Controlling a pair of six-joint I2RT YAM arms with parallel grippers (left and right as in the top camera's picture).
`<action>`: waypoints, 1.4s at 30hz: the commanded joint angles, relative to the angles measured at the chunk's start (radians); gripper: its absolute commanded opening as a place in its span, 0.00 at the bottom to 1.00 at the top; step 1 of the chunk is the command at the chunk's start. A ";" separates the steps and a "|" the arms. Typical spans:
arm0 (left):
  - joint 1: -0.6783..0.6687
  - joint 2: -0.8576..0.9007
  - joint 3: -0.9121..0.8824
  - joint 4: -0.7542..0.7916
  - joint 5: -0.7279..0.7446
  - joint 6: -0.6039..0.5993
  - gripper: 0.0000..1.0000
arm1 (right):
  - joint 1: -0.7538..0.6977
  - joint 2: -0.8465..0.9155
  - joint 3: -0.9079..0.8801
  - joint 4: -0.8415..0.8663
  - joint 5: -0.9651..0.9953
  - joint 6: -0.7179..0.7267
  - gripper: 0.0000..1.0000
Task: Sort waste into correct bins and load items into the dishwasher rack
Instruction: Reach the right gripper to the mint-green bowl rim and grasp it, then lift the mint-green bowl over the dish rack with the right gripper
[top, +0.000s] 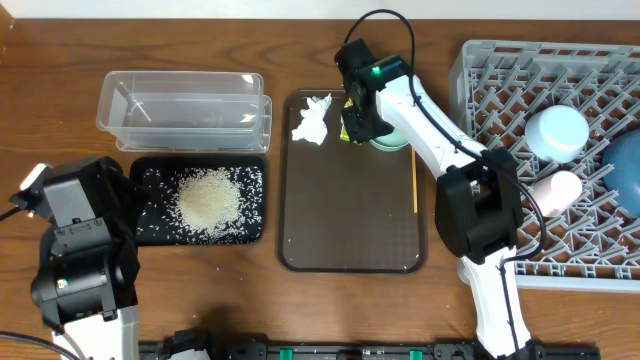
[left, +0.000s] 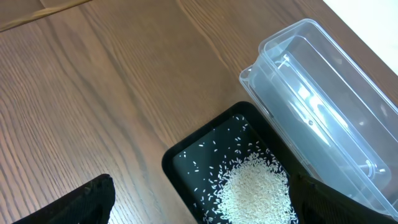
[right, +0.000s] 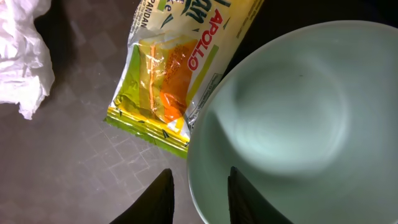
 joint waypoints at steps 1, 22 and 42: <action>0.005 -0.003 0.018 0.000 -0.003 -0.008 0.91 | 0.010 0.014 -0.015 0.002 0.018 0.010 0.20; 0.005 -0.003 0.018 0.000 -0.003 -0.008 0.91 | -0.027 -0.210 0.089 -0.126 0.009 0.013 0.01; 0.005 -0.003 0.018 0.000 -0.003 -0.008 0.91 | -0.613 -0.578 0.007 -0.262 -0.729 -0.170 0.01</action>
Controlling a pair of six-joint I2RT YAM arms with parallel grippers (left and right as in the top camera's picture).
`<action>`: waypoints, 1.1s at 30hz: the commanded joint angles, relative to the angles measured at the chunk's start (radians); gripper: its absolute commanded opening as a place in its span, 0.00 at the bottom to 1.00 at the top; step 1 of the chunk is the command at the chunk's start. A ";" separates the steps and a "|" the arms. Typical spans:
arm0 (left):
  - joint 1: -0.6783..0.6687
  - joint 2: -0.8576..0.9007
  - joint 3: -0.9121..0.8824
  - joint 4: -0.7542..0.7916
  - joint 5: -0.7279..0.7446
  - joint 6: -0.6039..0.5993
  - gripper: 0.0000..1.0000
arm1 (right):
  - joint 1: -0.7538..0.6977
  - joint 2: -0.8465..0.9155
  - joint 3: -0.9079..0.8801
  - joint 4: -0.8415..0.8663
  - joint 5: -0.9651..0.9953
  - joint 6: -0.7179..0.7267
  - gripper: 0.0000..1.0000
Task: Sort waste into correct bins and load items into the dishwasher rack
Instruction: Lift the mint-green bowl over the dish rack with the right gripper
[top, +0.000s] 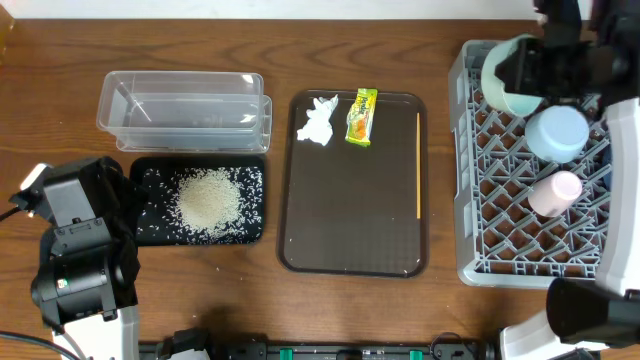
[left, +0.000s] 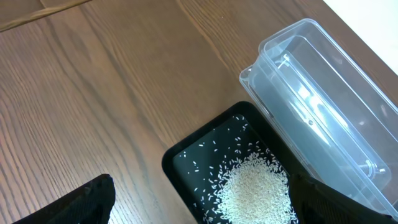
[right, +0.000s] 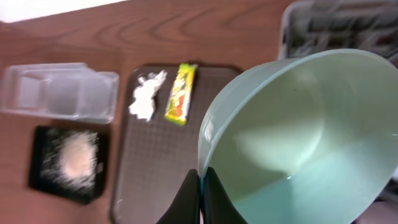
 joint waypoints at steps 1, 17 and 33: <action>0.005 -0.003 0.018 0.000 -0.003 -0.008 0.91 | -0.079 0.016 -0.077 -0.013 -0.241 -0.073 0.01; 0.005 -0.003 0.018 0.000 -0.003 -0.008 0.91 | -0.346 0.016 -0.564 -0.044 -0.674 -0.448 0.01; 0.005 -0.003 0.018 0.000 -0.003 -0.008 0.91 | -0.449 0.016 -0.748 0.038 -0.681 -0.513 0.01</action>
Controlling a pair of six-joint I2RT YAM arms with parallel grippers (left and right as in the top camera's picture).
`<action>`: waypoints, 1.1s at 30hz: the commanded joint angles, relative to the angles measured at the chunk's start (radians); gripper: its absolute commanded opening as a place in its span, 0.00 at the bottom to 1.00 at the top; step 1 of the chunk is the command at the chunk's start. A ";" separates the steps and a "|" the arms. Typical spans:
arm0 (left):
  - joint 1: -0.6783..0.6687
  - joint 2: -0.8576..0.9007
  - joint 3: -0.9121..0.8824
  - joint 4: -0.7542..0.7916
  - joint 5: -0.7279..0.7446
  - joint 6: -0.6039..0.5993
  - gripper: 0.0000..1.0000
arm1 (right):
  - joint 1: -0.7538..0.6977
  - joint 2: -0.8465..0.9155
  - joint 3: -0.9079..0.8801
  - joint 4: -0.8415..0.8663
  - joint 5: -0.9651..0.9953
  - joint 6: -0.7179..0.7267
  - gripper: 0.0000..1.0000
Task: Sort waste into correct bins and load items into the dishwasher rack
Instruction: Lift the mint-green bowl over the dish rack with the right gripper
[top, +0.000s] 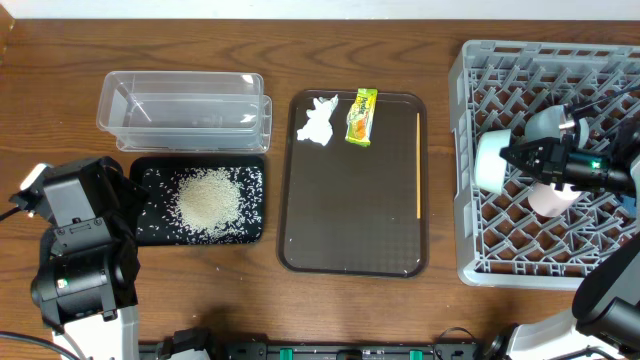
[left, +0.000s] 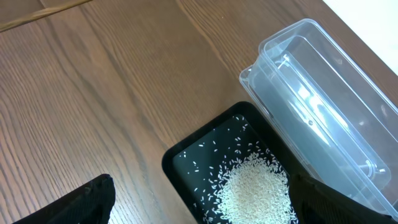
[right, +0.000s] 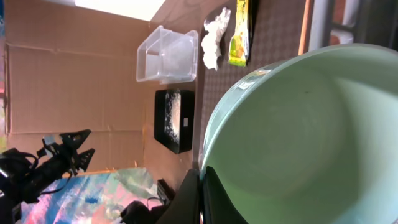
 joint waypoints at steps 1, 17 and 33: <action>0.005 -0.003 0.018 0.000 -0.003 -0.008 0.91 | -0.026 -0.005 -0.013 0.005 0.040 -0.019 0.01; 0.005 -0.003 0.018 0.000 -0.003 -0.008 0.91 | -0.170 -0.005 -0.013 -0.001 0.042 -0.003 0.01; 0.005 -0.003 0.018 0.000 -0.003 -0.008 0.91 | -0.217 -0.045 -0.011 -0.210 -0.089 -0.198 0.01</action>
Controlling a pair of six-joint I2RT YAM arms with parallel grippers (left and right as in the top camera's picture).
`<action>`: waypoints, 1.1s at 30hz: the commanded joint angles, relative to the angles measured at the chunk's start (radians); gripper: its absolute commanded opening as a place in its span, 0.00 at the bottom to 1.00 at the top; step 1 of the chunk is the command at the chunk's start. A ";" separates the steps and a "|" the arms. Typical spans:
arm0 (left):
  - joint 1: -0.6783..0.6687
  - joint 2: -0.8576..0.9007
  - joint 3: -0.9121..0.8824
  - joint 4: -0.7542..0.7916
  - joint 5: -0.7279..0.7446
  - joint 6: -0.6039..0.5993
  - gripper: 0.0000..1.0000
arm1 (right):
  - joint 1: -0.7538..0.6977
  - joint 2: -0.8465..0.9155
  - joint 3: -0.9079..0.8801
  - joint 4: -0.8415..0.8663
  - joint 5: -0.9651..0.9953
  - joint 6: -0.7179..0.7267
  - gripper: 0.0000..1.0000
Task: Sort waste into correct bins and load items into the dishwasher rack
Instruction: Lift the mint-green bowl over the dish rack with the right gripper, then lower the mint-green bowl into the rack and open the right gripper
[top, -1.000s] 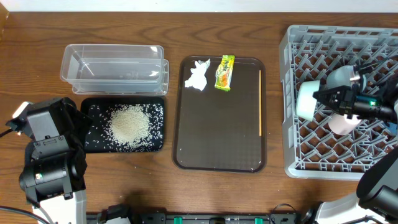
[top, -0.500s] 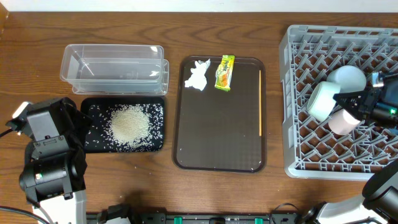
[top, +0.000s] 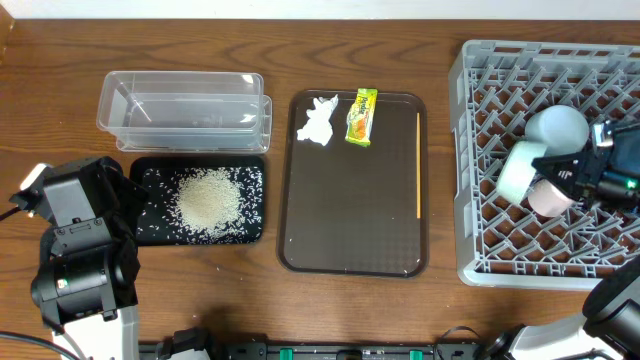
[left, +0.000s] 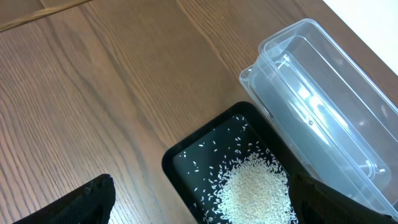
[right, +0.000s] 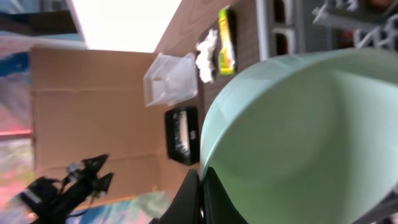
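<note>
My right gripper (right: 200, 186) is shut on the rim of the pale green bowl (right: 298, 137), which is tipped on its side over the grey dishwasher rack (top: 500, 262). In the overhead view the bowl (top: 518, 170) sits at the rack's left part, beside a white cup (top: 557, 127) and a pink cup (top: 545, 198). On the brown tray (top: 350, 240) lie a crumpled white tissue (top: 316, 120), a yellow-green snack wrapper (top: 361, 116) and a thin stick (top: 417, 165). My left gripper (left: 199, 205) hangs open above the table near the black tray of rice (left: 249, 180).
A clear plastic bin (top: 184, 108) stands at the back left, with the black tray (top: 148, 232) of rice in front of it. The dishwasher rack fills the right side of the table. My left arm's base (top: 80, 250) sits at the front left.
My right gripper has moved the bowl a little to the right and lower over the rack, still tipped on its side. The left arm has not moved.
My right gripper was at the green bowl on the brown tray, beside the wrapper. Then it held the bowl above the rack's back left corner. Later the bowl was tipped on its side over the rack's left part, and now it sits lower beside the cups.
</note>
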 joint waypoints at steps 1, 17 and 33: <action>0.005 -0.003 0.018 0.000 -0.003 -0.008 0.91 | -0.041 -0.049 -0.006 -0.049 -0.074 -0.136 0.01; 0.005 -0.003 0.018 0.000 -0.003 -0.008 0.91 | -0.330 -0.084 -0.007 -0.019 -0.103 -0.161 0.01; 0.005 -0.003 0.018 0.000 -0.003 -0.008 0.91 | -0.401 -0.082 -0.008 0.110 -0.188 -0.101 0.01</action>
